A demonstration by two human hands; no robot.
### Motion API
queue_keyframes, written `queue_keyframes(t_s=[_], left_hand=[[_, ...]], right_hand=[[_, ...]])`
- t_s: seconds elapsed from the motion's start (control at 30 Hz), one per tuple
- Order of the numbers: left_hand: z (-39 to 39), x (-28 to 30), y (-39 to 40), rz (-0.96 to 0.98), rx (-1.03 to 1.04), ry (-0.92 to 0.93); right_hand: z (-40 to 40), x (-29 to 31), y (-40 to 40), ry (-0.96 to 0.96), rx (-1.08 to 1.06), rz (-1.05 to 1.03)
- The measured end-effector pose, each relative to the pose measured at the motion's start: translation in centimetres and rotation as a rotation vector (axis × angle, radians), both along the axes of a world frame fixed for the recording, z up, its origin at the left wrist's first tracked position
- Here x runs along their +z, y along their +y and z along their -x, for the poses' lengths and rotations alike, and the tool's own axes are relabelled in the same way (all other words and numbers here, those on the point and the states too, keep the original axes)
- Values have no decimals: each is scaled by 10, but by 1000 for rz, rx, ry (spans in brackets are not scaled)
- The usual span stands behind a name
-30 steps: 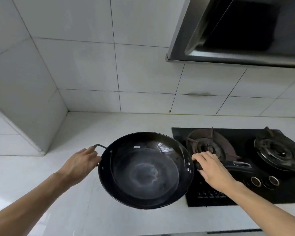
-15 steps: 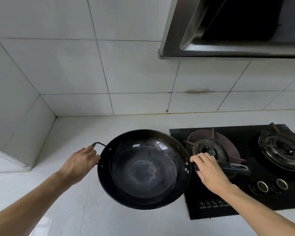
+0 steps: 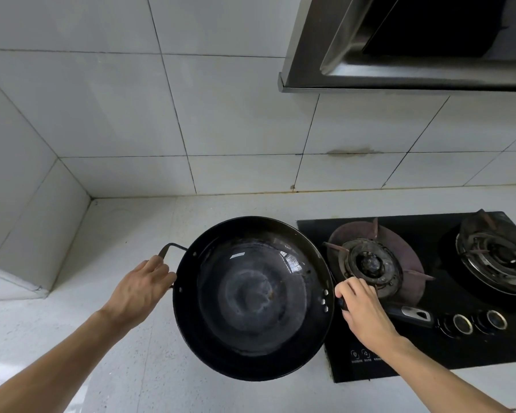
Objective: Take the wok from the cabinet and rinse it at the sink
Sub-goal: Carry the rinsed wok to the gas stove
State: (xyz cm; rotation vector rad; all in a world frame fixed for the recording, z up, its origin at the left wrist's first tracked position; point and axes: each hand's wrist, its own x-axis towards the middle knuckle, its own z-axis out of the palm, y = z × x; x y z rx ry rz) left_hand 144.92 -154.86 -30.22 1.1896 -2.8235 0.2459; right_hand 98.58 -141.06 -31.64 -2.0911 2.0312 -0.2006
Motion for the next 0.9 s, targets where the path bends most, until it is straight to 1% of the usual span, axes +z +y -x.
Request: queue_keyframes(t_s=[0.2, 0.3, 0.43, 0.6, 0.73, 0.83, 0.9], left_hand=[[9, 8, 8, -47, 104, -5], [27, 20, 29, -52, 144, 90], [61, 27, 63, -108, 55, 156], [88, 24, 89, -242, -64, 108], [102, 20, 108, -327, -148, 127], [103, 14, 116, -343, -192, 137], [100, 9, 120, -321, -209, 91]], right_hand=[[9, 0, 8, -37, 23, -20], [15, 5, 15, -68, 7, -10], [17, 9, 23, -94, 11, -21], [5, 8, 36, -137, -62, -69], [-15, 7, 57, -161, -146, -58], [-35, 6, 74, -219, -215, -70], [-50, 4, 84, -252, -265, -79]])
